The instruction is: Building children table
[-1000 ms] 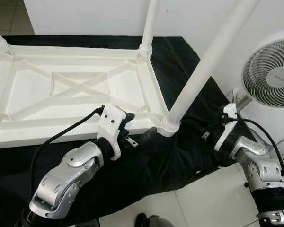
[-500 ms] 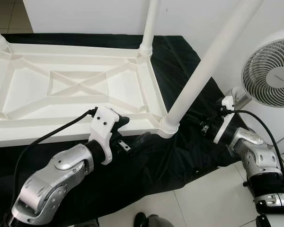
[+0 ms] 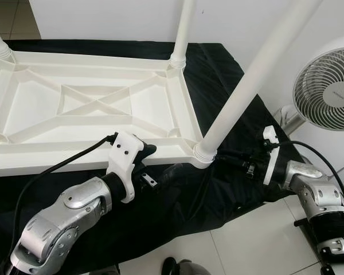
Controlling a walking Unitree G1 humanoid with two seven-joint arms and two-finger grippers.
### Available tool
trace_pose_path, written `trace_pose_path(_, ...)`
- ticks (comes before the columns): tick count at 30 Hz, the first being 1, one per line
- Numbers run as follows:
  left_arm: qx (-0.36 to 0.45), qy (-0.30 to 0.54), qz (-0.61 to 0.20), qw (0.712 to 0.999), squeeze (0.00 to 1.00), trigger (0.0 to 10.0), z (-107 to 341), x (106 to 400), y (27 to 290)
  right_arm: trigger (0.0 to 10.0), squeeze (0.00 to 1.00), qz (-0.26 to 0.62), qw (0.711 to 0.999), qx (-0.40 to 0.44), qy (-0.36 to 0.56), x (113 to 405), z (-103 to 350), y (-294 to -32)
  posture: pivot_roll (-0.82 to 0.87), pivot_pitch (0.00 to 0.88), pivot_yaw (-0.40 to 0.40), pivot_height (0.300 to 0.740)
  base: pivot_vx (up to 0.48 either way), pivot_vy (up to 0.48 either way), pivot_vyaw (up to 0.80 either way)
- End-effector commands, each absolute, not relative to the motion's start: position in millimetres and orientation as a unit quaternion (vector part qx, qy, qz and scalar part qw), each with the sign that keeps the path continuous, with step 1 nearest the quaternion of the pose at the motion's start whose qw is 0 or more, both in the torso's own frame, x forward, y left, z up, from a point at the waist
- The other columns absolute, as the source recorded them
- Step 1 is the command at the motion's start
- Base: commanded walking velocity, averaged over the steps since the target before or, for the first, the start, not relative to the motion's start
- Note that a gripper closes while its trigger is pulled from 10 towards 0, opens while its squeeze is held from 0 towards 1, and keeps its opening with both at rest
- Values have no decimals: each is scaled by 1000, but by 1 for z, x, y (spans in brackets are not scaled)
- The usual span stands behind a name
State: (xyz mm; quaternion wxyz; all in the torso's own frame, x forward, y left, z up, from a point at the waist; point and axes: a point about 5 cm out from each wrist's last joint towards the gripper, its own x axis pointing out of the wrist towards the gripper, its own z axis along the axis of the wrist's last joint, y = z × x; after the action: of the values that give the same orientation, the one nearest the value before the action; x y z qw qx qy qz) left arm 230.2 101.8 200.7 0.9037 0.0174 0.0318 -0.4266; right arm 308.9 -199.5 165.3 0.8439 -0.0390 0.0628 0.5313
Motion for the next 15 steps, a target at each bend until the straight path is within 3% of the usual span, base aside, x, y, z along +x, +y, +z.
trace_pose_path(1, 18, 37, -498, 866, 0, 10000, 202, 218, 93, 10000, 0, 550, 832, -33, 64, 309, 166, -195, 187, 187, -154, 740, 0, 0, 0)
trace_pose_path(15, 29, 71, -535, 842, 0, 10000, 199, 200, 91, 10000, 0, 607, 794, 18, 36, 325, 182, -171, 215, 198, -161, 740, 0, 0, 0)
